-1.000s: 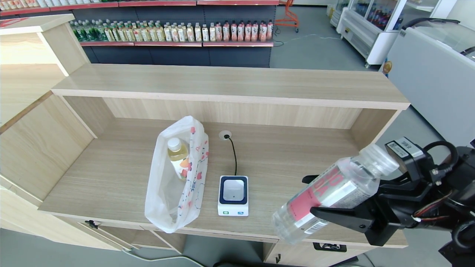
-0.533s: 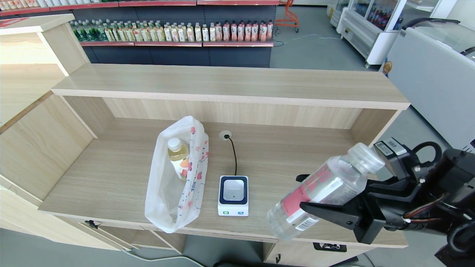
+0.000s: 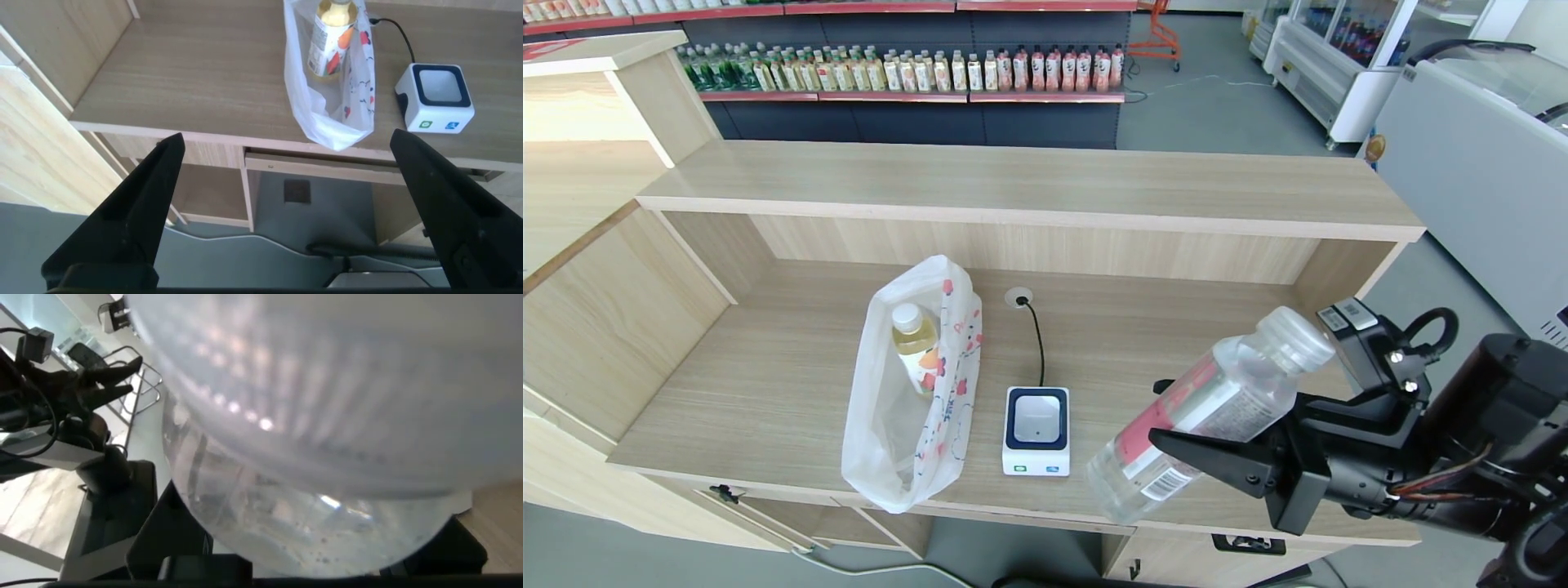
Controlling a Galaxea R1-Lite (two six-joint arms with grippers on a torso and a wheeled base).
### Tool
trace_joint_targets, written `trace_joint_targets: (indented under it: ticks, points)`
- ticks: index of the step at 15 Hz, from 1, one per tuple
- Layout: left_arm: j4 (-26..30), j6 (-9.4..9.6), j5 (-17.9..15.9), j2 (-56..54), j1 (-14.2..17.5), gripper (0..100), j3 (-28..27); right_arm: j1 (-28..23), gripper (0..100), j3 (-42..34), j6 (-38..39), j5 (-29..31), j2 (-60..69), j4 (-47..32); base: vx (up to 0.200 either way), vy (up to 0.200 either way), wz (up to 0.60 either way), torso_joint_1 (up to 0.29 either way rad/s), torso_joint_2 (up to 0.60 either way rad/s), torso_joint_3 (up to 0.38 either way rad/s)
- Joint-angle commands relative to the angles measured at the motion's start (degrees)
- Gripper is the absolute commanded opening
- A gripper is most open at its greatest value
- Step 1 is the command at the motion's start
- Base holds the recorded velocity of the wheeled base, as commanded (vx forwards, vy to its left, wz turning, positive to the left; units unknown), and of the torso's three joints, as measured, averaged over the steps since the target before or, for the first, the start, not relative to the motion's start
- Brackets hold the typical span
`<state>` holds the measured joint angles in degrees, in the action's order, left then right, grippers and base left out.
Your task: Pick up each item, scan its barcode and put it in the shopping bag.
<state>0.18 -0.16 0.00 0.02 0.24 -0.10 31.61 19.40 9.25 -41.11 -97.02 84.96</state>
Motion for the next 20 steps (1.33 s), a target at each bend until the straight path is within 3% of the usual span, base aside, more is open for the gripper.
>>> trace_joint_targets:
  ticks: [1, 14, 17, 18, 20]
  points:
    - [0.0, -0.02, 0.0, 0.0, 0.0, 100, 0.0, 0.4, 0, -0.1, -0.3, 0.1, -0.9, 0.2, 0.000, 0.000, 0.00, 0.000, 0.00, 0.000]
    - [0.0, -0.02, 0.0, 0.0, 0.0, 100, 0.0, 1.9, 0, -0.1, -2.3, 3.7, -1.8, 0.6, 0.000, 0.000, 0.00, 0.000, 0.00, 0.000]
    - [0.0, -0.02, 0.0, 0.0, 0.0, 100, 0.0, -0.2, 0, 1.1, -2.9, 3.7, -0.4, 0.6, 0.000, 0.000, 0.00, 0.000, 0.00, 0.000]
    - [-0.1, -0.02, 0.0, 0.0, 0.0, 100, 0.0, -5.6, 0, 4.4, -13.0, 3.8, -2.2, 0.2, 0.000, 0.000, 0.00, 0.000, 0.00, 0.000]
    - [0.0, -0.02, 0.0, 0.0, 0.0, 100, 0.0, -12.5, 0, 4.4, -25.7, 5.0, -3.0, 0.1, 0.000, 0.000, 0.00, 0.000, 0.00, 0.000]
